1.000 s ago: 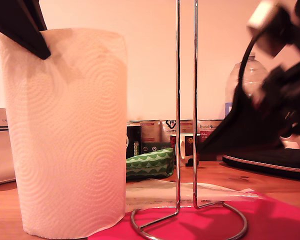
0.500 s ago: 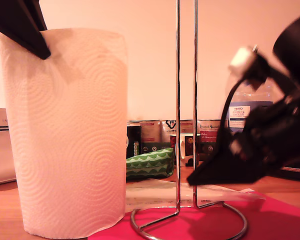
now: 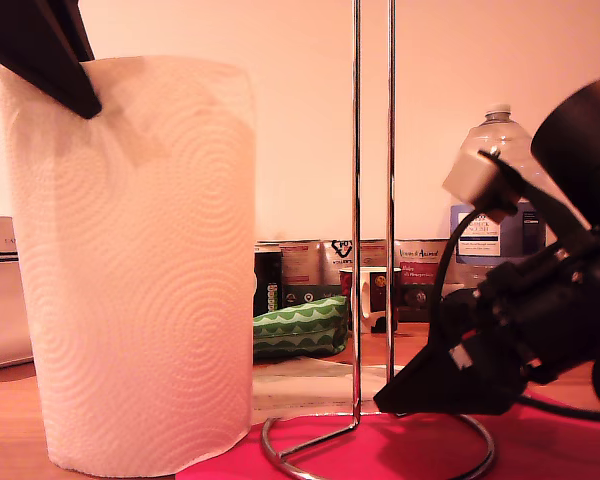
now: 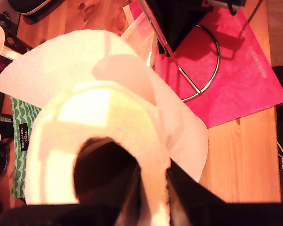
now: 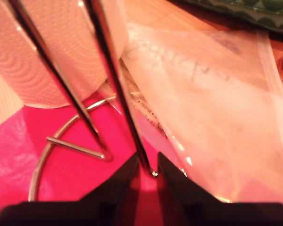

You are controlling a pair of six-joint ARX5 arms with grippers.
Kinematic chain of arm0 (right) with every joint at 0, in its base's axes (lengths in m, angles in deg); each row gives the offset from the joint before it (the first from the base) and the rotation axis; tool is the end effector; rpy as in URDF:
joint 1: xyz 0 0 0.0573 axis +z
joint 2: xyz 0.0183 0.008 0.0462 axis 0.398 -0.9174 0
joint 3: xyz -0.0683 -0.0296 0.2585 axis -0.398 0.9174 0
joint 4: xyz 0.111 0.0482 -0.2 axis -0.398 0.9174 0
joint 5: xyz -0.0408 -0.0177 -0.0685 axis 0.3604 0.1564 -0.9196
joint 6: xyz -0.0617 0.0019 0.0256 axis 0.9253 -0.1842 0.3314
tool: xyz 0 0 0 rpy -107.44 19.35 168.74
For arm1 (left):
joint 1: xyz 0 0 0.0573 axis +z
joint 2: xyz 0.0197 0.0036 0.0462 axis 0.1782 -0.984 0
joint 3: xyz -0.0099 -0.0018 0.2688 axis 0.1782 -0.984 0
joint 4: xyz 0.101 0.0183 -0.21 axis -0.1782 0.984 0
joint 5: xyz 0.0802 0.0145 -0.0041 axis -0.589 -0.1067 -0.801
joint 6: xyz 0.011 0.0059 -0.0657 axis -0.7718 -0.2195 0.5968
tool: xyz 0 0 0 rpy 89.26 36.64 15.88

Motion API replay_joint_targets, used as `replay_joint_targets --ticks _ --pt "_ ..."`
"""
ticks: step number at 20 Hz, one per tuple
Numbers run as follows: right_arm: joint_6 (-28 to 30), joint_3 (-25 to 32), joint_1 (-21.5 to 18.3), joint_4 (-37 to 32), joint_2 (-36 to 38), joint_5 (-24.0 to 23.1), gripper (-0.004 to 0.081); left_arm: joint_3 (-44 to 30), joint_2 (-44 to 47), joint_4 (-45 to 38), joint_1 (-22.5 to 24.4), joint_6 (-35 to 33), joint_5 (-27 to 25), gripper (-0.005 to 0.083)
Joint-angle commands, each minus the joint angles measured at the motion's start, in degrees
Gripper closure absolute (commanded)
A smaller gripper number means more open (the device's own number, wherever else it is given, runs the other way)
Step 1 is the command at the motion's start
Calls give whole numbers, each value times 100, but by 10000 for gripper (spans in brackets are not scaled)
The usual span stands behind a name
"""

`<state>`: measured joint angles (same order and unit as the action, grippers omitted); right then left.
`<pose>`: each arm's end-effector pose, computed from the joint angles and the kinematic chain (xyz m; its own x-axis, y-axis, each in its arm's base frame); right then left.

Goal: Insert the paper towel roll into the metallic stand.

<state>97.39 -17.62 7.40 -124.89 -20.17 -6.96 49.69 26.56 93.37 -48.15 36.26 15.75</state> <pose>0.1982 0.1431 0.1032 0.4172 0.7513 -0.5114 -0.8515 0.5198 0.0691 0.1421 -0.1226 0.2957 0.3364 -0.5089 -0.7924 0.9347 0.0775 0.3470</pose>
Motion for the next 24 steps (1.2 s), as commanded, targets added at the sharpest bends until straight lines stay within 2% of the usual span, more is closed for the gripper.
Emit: replay_joint_targets --ticks 1,3,9,11,13,18,24 --pt "13 7 28 -262 -70 103 745 -17 -52 -105 -11 20 24 795" --pt "11 -39 28 -306 -90 101 776 -11 -52 -197 -11 22 26 795" --pt "11 -74 120 -205 -90 81 780 485 -52 66 -11 87 9 795" --pt "15 -76 269 -109 -90 -42 780 772 -52 372 -11 87 -66 795" --pt "33 -81 459 11 -90 -382 781 1049 -52 660 -11 87 -151 795" --pt "160 -103 739 256 -90 -953 781 1895 -52 1272 -11 85 -321 795" --pt "160 -103 739 407 -90 -1075 781 3322 -57 2280 -68 369 -424 795"
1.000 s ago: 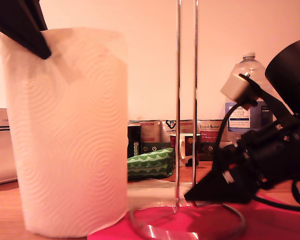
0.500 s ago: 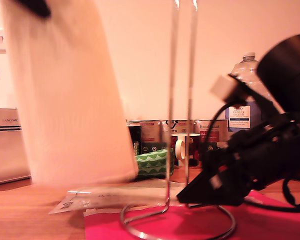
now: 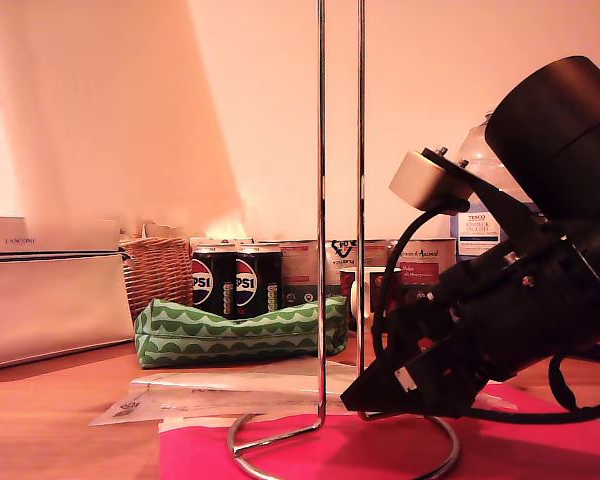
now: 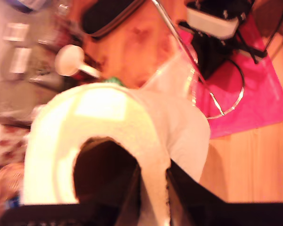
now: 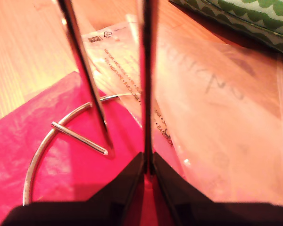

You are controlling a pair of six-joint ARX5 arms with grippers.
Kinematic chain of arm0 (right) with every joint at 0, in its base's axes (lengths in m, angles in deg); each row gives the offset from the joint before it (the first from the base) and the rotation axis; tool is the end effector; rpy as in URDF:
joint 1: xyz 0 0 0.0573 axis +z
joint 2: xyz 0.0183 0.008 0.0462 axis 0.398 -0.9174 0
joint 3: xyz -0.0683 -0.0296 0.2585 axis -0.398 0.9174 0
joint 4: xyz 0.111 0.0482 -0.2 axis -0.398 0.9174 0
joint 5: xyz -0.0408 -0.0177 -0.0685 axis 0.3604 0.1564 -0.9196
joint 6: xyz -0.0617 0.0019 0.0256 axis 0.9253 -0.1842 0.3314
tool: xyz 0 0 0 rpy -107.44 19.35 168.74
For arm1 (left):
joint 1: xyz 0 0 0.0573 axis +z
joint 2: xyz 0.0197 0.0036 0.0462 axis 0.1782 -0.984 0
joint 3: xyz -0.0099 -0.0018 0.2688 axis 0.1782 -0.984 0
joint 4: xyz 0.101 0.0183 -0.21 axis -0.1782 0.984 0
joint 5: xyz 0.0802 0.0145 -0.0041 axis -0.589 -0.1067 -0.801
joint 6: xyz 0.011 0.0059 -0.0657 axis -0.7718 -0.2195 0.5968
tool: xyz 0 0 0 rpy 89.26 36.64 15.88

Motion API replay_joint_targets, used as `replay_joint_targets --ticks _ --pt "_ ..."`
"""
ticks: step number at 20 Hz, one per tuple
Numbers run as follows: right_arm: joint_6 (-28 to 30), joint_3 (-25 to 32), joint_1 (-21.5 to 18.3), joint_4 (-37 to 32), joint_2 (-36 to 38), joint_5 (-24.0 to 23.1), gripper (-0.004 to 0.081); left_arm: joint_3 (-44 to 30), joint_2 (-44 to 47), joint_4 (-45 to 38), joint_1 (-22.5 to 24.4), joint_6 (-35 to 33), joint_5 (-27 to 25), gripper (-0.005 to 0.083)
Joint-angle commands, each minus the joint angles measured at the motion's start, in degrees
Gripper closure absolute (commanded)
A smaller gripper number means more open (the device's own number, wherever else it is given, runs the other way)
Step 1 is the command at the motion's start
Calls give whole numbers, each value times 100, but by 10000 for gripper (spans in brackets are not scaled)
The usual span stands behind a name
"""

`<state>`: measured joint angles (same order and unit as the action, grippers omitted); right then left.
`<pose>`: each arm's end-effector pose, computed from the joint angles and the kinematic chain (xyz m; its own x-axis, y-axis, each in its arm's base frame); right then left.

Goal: Insert the paper towel roll into the metallic stand.

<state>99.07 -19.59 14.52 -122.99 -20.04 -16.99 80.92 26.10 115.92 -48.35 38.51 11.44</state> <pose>0.1913 0.1661 0.1061 0.4629 0.7004 -0.5434 -0.8499 0.5249 -0.0474 0.1103 -0.0940 0.4168 0.4714 -0.5229 -0.7101 0.8739 0.1689 0.4558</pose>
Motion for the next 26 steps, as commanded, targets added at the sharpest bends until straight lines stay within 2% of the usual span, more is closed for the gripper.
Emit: replay_joint_targets --ticks 1,6,12,15,19,26 --pt "-4 94 26 240 -103 -85 781 413 -13 164 -61 186 4 795" --pt "-2 94 26 247 -103 -109 780 1064 -13 262 -61 243 52 795" --pt "184 28 26 546 -103 -164 781 1788 -17 -44 -61 243 887 795" --pt "188 22 37 586 -107 -223 781 1851 -17 -195 -61 240 953 795" --pt "188 22 66 586 -107 -256 781 1851 -175 -330 -61 243 1366 795" --pt "186 22 63 595 -107 -260 781 1851 -868 -472 -332 210 1379 795"
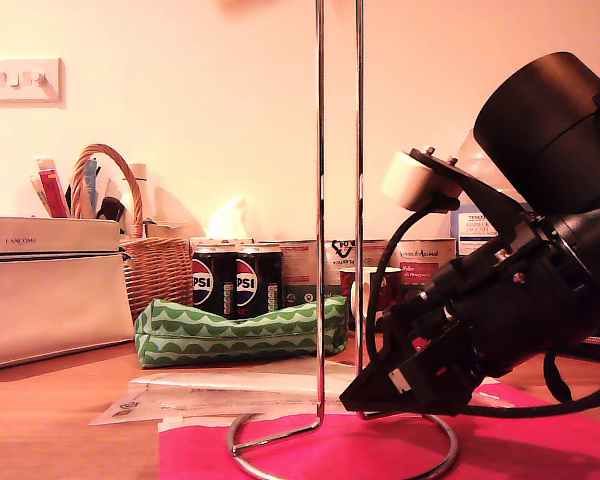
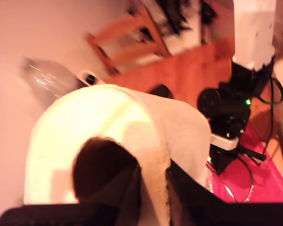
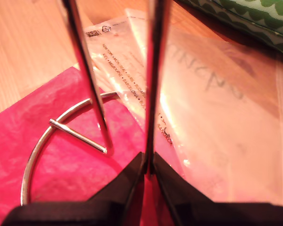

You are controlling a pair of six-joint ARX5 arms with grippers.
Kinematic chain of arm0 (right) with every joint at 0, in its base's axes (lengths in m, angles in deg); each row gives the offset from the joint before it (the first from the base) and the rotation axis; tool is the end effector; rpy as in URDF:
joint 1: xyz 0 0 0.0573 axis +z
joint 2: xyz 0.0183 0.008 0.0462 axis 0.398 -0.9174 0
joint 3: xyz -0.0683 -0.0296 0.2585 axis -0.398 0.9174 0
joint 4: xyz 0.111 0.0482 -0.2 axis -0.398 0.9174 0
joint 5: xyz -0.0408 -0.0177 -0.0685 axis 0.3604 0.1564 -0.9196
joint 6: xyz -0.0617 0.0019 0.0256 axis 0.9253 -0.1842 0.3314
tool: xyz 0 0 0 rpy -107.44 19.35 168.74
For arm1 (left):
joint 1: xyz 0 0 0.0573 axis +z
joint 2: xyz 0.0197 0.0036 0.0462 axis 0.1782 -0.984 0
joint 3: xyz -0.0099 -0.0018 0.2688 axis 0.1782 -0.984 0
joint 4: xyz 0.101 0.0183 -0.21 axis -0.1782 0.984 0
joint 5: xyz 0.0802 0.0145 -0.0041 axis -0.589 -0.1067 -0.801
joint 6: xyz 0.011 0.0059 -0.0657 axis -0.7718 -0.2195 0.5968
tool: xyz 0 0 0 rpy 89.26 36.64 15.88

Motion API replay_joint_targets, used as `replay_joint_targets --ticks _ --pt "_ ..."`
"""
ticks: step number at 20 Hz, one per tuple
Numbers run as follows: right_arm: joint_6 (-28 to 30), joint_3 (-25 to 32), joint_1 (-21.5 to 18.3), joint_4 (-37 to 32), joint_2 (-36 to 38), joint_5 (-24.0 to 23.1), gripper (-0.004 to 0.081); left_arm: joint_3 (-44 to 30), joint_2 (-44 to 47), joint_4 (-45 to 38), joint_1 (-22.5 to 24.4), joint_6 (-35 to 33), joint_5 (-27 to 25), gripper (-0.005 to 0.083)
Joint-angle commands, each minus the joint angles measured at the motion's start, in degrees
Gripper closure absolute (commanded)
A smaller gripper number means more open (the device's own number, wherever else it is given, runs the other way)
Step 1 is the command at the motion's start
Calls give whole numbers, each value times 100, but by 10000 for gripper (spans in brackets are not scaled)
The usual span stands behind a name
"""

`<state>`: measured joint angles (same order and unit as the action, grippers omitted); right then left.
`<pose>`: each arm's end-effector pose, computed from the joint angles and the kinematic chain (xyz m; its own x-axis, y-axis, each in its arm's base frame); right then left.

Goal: Insert the paper towel roll into the metallic stand.

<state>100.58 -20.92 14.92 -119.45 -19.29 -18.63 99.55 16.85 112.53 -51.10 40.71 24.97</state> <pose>0.1928 0.1678 0.1082 0.4687 0.6768 -0.5677 -0.8484 0.5239 -0.0759 0.1177 -0.1243 0.4814 0.3665 -0.7789 -0.5089 0.8799 0.1122 0.4618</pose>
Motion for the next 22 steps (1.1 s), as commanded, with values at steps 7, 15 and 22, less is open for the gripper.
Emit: replay_joint_targets --ticks 7,15,22 --pt "37 155 24 251 -181 -96 780 -11 -428 28 -179 -20 -151 795" --pt "-11 155 24 278 -173 -101 659 -11 -586 321 -533 -17 -1139 795" --pt "-116 155 24 269 -129 -94 571 -11 -590 365 -721 -15 -1196 795"
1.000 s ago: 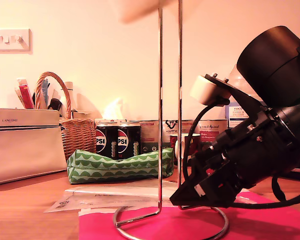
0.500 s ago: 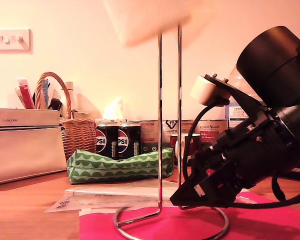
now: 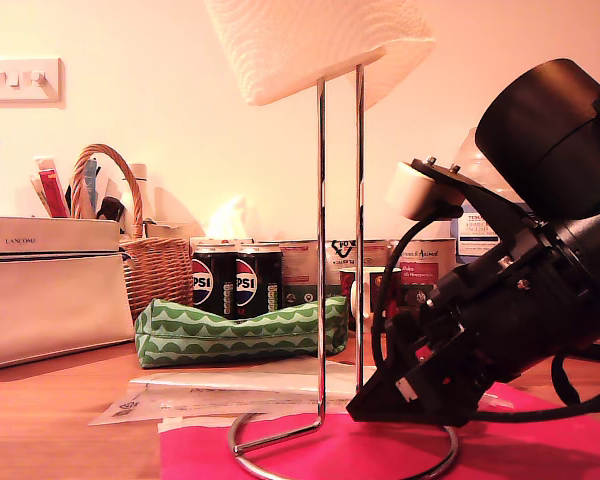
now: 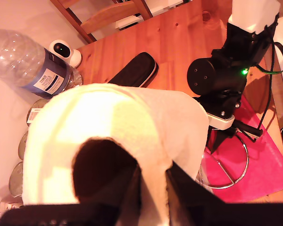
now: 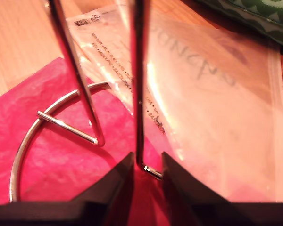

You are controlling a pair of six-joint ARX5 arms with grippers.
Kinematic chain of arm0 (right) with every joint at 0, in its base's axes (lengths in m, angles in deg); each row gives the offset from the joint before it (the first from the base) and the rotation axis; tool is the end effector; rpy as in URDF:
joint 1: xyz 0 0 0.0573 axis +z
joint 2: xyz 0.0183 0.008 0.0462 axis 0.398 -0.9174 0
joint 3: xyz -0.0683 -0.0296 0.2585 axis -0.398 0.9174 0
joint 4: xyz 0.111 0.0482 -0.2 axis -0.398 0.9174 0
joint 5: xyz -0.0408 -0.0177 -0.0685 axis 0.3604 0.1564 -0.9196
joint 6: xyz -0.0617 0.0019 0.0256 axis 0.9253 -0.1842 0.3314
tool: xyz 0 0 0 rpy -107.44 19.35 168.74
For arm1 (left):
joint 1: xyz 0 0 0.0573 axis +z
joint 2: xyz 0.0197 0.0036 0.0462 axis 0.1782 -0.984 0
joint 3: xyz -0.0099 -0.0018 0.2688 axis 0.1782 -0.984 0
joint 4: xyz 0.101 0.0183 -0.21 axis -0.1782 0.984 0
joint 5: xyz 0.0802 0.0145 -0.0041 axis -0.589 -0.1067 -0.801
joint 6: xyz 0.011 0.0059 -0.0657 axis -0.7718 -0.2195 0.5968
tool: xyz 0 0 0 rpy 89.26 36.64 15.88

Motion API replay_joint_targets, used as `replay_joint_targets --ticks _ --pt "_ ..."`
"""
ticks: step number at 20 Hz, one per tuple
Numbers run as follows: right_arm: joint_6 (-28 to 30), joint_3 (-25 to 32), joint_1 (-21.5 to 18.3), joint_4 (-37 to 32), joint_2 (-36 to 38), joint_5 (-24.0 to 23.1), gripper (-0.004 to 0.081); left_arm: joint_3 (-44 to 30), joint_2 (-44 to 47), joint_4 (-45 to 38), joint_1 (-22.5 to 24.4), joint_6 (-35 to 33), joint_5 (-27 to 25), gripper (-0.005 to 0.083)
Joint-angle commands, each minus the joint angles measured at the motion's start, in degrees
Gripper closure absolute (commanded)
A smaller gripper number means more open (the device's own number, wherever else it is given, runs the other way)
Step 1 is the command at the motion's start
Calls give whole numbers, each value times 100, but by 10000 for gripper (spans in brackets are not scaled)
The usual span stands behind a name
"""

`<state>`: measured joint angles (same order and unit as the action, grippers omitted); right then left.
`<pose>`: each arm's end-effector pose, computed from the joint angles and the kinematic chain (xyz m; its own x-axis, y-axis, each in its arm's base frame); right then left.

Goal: Insert the paper towel roll into the metallic stand.

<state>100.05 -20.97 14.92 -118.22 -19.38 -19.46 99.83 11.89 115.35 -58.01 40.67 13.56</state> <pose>0.1924 0.1666 0.1059 0.4696 0.6595 -0.5870 -0.8407 0.5371 -0.0691 0.1290 -0.1535 0.4623 0.3891 -0.6625 -0.6401 0.8810 0.0645 0.4688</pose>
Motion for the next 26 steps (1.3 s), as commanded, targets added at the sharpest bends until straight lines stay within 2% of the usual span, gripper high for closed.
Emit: replay_joint_targets --ticks 1,6,11,15,18,21,26 --pt "-122 160 24 151 -87 -11 570 -39 -94 83 -50 -13 -55 795" --pt "-413 160 24 304 229 7 552 -39 -96 98 -81 -9 -55 795" --pt "-407 160 24 876 767 4 552 -39 -96 170 -81 -11 -83 795" --pt "-411 160 24 1628 1241 -15 553 -39 -96 175 -81 -11 -186 795" --pt "-444 160 24 2155 1843 -15 577 -39 -153 195 -81 -13 -208 795" --pt "-710 160 24 2616 2612 -13 628 -39 -278 184 -83 -22 -212 795" --pt "-881 160 24 3379 3753 -20 632 -39 -557 98 -229 -131 -212 795"
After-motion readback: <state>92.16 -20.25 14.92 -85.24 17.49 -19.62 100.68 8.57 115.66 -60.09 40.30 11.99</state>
